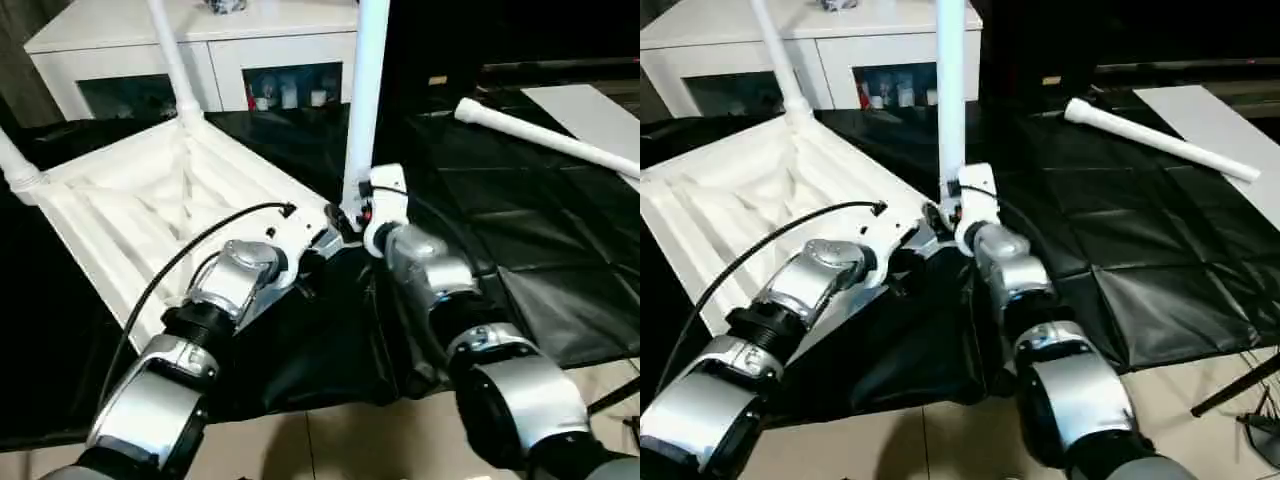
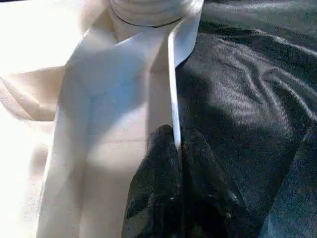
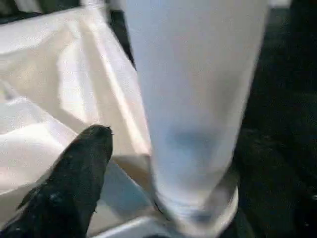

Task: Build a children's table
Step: Rotate leg to tighten

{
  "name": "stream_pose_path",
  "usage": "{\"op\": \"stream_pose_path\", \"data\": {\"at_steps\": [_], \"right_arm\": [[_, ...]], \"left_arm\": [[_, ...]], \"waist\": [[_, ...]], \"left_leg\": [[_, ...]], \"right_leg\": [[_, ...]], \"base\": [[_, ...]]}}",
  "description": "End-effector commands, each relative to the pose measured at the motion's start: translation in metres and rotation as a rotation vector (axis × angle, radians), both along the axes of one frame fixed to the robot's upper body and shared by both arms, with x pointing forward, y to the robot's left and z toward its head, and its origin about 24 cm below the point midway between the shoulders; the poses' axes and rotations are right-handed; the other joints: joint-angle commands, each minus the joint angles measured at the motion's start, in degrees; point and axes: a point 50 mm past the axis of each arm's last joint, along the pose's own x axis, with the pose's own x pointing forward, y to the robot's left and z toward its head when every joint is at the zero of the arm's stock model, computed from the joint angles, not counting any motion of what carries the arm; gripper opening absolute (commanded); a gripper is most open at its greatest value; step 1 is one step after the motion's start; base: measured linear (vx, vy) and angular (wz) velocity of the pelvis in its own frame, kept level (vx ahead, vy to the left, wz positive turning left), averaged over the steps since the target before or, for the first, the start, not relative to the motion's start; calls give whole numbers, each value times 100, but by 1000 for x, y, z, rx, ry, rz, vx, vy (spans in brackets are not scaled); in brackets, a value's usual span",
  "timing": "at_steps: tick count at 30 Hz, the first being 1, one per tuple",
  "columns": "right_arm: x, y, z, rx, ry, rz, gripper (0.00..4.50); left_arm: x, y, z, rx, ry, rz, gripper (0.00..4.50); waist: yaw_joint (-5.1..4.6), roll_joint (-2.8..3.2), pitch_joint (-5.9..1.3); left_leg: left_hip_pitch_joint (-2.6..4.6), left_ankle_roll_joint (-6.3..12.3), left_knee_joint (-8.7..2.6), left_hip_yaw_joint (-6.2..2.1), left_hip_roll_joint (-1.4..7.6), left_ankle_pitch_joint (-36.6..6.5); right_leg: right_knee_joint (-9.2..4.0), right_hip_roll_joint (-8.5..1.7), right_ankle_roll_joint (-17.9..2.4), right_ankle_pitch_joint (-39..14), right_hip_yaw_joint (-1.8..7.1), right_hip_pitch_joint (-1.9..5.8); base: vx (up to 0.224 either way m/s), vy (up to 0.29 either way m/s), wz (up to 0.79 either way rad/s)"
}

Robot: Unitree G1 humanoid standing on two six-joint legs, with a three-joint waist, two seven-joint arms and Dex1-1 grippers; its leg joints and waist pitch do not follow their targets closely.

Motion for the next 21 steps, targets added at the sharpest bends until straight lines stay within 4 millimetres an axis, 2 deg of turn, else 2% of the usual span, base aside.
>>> {"op": "stream_pose_path", "data": {"at_steps": [1,4,5,6,7,8,9,10,14,17,18,21], "right_arm": [[-3,-1,6,10,-17,86,448],[-8,-12,8,-1,-25,166,448],[-13,-18,9,-1,-21,220,448],[-18,-24,9,-9,-17,279,448],[-22,-28,9,-15,-13,322,448],[-27,-32,9,-30,-8,375,448],[-31,-35,8,-52,-6,416,448],[-37,-40,5,-90,6,479,448],[-46,-48,2,-145,21,533,448],[-58,-55,0,-194,24,622,448],[-60,-56,0,-199,27,632,448],[-62,-57,1,-218,21,660,448]], "left_arm": [[-4,2,-1,-10,-24,-73,0],[-8,8,-3,-5,-7,-124,0],[-11,11,-4,-10,-4,-151,0],[-13,14,-4,-11,-3,-172,0],[-15,16,-4,-12,-4,-187,0],[-16,19,-4,-16,1,-198,0],[-18,21,-4,-19,6,-206,0],[-21,22,-3,-34,5,-242,0],[-28,23,1,-50,-13,-338,0],[-52,24,7,-77,12,-535,0],[-54,25,7,-74,19,-547,0],[-58,27,9,-72,26,-568,0]], "waist": [[28,-22,-394],[78,-31,-401],[80,-1,-406],[102,-27,-392],[128,-26,-399],[143,61,-393],[135,-2,-388],[147,35,-390],[141,34,-388],[154,47,-402],[180,69,-412],[234,92,-401]], "left_leg": [[41,587,-291,32,92,-716],[47,686,-275,40,110,-591],[47,674,-270,43,110,-575],[47,698,-270,48,103,-581],[48,705,-270,46,113,-591],[47,668,-273,37,124,-635],[51,614,-270,54,125,-734],[61,557,-273,53,131,-831],[45,472,-271,47,127,-799],[45,491,-260,50,147,-660],[83,511,-248,58,162,-639],[79,516,-244,65,162,-623]], "right_leg": [[-307,-239,-1672,237,182,361],[-291,-238,-1652,448,188,380],[-281,-242,-1672,465,188,373],[-295,-216,-1658,455,181,389],[-290,-219,-1639,478,180,399],[-279,-226,-1618,432,178,389],[-299,-215,-1614,339,180,382],[-310,-223,-1628,229,178,376],[-302,-227,-1609,98,187,381],[-266,-224,-1639,237,187,367],[-262,-213,-1674,294,185,333],[-245,-192,-1673,324,180,316]], "base": [[0,0,0],[0,0,0],[0,0,0],[0,0,0],[0,0,0],[0,0,0],[0,0,0],[0,0,0],[0,0,0],[0,0,0],[0,0,0],[0,0,0]]}}
